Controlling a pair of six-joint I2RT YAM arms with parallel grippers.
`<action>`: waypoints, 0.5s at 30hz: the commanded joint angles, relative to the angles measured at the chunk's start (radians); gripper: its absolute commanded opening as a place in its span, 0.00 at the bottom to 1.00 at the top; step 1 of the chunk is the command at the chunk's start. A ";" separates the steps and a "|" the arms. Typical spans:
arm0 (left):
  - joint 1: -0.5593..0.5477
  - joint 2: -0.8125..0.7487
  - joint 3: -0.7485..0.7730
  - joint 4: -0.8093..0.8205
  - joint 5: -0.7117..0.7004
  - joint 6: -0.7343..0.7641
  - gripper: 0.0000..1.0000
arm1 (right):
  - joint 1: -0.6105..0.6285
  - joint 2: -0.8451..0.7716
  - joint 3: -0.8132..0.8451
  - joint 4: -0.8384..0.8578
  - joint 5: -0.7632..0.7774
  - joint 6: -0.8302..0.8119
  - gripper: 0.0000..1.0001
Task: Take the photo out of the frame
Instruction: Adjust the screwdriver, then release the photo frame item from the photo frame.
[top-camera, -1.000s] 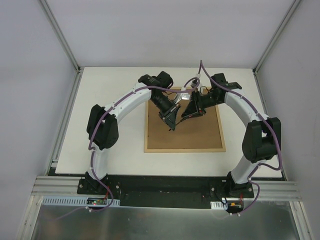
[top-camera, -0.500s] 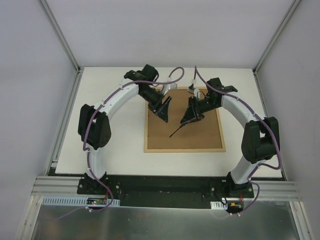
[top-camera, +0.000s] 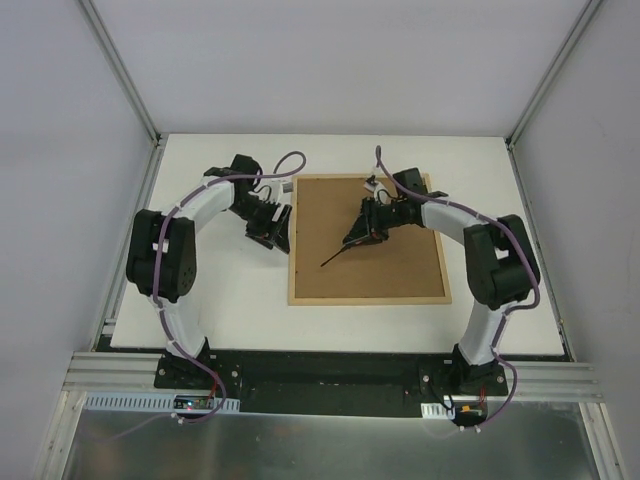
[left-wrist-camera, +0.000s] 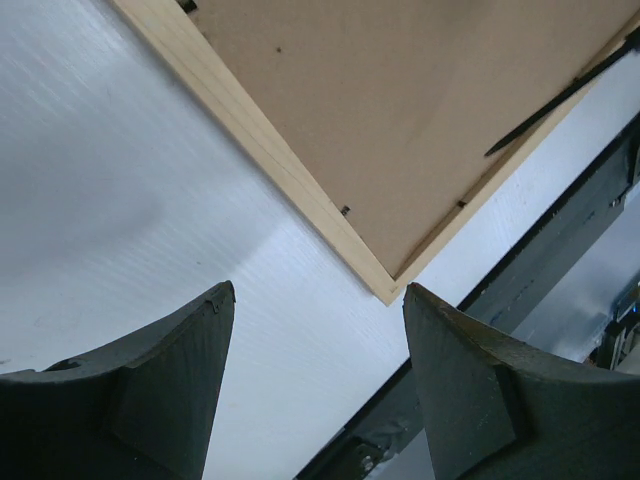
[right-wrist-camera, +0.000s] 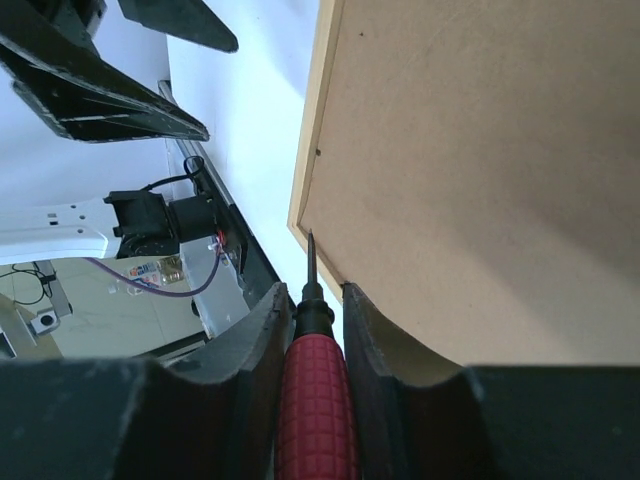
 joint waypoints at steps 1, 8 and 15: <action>0.025 0.025 0.001 0.066 0.019 -0.026 0.67 | 0.069 0.060 0.021 0.144 -0.003 0.102 0.01; 0.025 0.080 0.009 0.072 0.074 -0.021 0.67 | 0.127 0.156 0.037 0.191 0.014 0.154 0.01; 0.025 0.131 0.005 0.095 0.088 -0.038 0.67 | 0.127 0.229 0.075 0.272 0.011 0.249 0.01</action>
